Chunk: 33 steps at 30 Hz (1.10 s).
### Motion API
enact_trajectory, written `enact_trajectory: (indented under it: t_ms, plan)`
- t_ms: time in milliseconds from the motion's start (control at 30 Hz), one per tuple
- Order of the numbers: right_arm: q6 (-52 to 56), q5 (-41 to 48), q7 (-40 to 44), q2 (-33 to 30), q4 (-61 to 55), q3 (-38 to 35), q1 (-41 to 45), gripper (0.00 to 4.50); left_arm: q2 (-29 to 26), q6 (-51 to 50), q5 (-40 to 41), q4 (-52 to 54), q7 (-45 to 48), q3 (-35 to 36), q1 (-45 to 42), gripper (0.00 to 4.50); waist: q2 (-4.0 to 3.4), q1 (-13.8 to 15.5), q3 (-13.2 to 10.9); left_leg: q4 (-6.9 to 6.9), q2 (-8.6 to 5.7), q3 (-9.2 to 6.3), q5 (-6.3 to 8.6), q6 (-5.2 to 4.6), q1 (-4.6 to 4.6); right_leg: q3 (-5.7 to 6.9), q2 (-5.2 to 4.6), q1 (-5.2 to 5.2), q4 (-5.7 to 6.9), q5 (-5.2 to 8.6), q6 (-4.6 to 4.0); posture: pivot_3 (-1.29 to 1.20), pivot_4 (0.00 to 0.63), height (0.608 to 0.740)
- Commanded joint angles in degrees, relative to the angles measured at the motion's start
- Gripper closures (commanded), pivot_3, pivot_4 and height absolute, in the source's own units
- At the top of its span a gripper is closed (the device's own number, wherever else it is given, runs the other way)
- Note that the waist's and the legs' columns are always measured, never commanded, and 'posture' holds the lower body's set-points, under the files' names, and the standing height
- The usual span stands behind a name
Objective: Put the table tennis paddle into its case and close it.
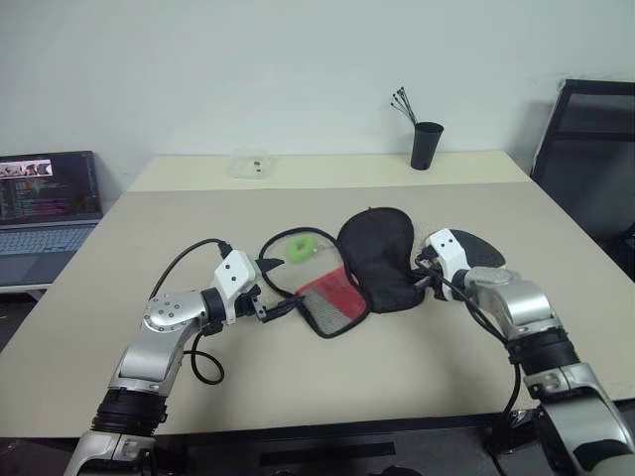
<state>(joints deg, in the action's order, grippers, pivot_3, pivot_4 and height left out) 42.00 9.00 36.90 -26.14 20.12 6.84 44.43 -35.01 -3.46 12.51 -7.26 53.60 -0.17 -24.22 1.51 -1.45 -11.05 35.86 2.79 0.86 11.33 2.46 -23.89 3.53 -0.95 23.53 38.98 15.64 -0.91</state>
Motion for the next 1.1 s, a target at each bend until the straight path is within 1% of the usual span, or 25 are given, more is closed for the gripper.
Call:
enact_trajectory:
  t_ms: [33, 100, 167, 233, 367, 467, 567, 700, 800, 833, 933, 1100]
  plan:
    - [-1.14, 0.03, 2.14, 0.28, 1.51, 0.04, 2.78, 4.47, -0.4, 0.98, -0.13, 1.16, 0.4, 0.14, -0.82, 0.0, 0.0, 0.0, 0.0, 0.0, 0.0, -0.01, 0.0, 0.0, 0.0, 0.0, 0.0, 0.0, 0.0, 0.0, 0.0, 0.0, 0.15, 0.74]
    - [-0.85, -0.06, 1.71, 0.89, 2.13, -0.26, 3.16, 4.47, -0.35, 1.17, -0.23, 0.95, 0.47, 0.04, -0.88, 0.0, 0.0, 0.0, 0.0, 0.0, 0.0, -0.01, 0.0, 0.0, 0.0, 0.0, 0.0, 0.0, 0.01, 0.0, 0.0, 0.0, 0.15, 0.74]
    - [-0.67, -0.25, 1.24, 1.24, 1.94, -0.38, 2.89, 4.06, -0.32, 1.33, -0.32, 0.87, 0.54, 0.02, -0.85, 0.0, 0.0, 0.0, 0.0, 0.0, 0.0, 0.0, 0.0, 0.0, 0.0, 0.0, 0.0, 0.0, 0.0, 0.0, 0.0, 0.0, 0.15, 0.74]
    - [0.05, -0.23, 0.47, 1.56, 0.92, -0.81, 2.22, 3.51, -0.34, 1.39, -0.34, 0.97, 0.65, 0.08, -0.71, 0.0, 0.0, 0.0, 0.0, 0.0, 0.0, 0.01, 0.0, 0.0, 0.0, -0.01, -0.01, 0.0, 0.01, 0.0, 0.0, 0.0, 0.15, 0.74]
    - [1.64, 0.54, 1.12, 0.2, -2.82, -2.0, 0.95, 2.15, -0.39, 1.36, -0.39, 0.97, 0.9, 0.15, -0.73, 0.0, 0.0, 0.03, 0.0, 0.01, 0.0, 0.0, 0.0, 0.0, -0.01, 0.0, -0.02, 0.0, 0.01, 0.0, 0.0, 0.0, 0.15, 0.74]
    - [2.36, 1.76, 1.75, -2.0, -5.23, -4.58, 0.76, 2.15, -0.54, 1.14, -0.26, 1.13, 1.18, 0.2, -0.85, 0.0, -0.01, 0.12, -0.01, 0.0, -0.01, 0.0, 0.0, 0.0, -0.02, 0.0, -0.03, 0.0, 0.01, 0.0, 0.0, 0.0, 0.15, 0.74]
    - [4.28, 4.8, 2.74, -5.85, -7.91, -9.96, 0.87, 2.15, -1.05, 0.65, 0.23, 1.41, 1.74, 0.61, -1.44, 0.0, -0.01, 0.26, -0.01, 0.02, -0.05, 0.01, 0.0, 0.0, -0.03, 0.0, -0.04, 0.0, 0.01, 0.0, 0.0, 0.0, 0.15, 0.74]
    - [4.77, 6.37, 3.75, -10.12, -9.02, -13.28, -0.38, 2.15, -1.07, -0.42, 1.12, 2.72, 2.13, 0.71, -2.33, 0.0, -0.01, 0.51, -0.01, 0.01, -0.05, 0.02, 0.0, 0.0, -0.02, 0.01, -0.04, 0.0, -0.01, 0.0, 0.0, 0.0, 0.15, 0.74]
    - [2.96, 5.64, 4.34, -15.13, -6.56, -15.55, -2.74, 1.58, -0.28, -1.48, 1.66, 3.39, 2.23, 0.09, -4.03, 0.0, 0.0, 1.07, -0.02, 0.02, -0.04, -0.02, 0.0, 0.0, -0.02, 0.04, -0.04, -0.01, -0.01, 0.0, 0.0, 0.0, 0.15, 0.74]
    - [2.16, 5.16, 4.94, -16.43, -5.5, -15.22, -3.82, 1.3, 0.02, -1.51, 1.56, 3.22, 2.41, -0.35, -4.47, 0.0, 0.0, 1.25, -0.01, 0.02, -0.05, -0.01, 0.0, 0.0, -0.02, 0.03, -0.04, -0.01, -0.01, 0.0, 0.0, 0.0, 0.15, 0.74]
    - [-0.65, 4.47, 7.8, -19.27, -1.71, -13.9, -6.73, 0.27, 0.84, -1.53, 1.35, 2.76, 2.97, -1.46, -5.48, 0.0, 0.0, 1.37, -0.01, 0.03, -0.09, 0.04, 0.0, 0.0, -0.01, -0.01, -0.01, -0.02, -0.03, 0.0, 0.0, 0.0, 0.15, 0.74]
    - [-6.79, 1.8, 9.95, -21.79, 6.81, -12.43, -7.79, 0.27, 1.7, -1.29, 1.12, 1.67, 3.81, -2.42, -7.0, 0.0, 0.0, 1.16, -0.02, 0.06, -0.11, 0.16, 0.0, 0.0, 0.02, -0.13, 0.1, 0.0, 0.0, -0.01, 0.02, 0.0, 0.15, 0.74]
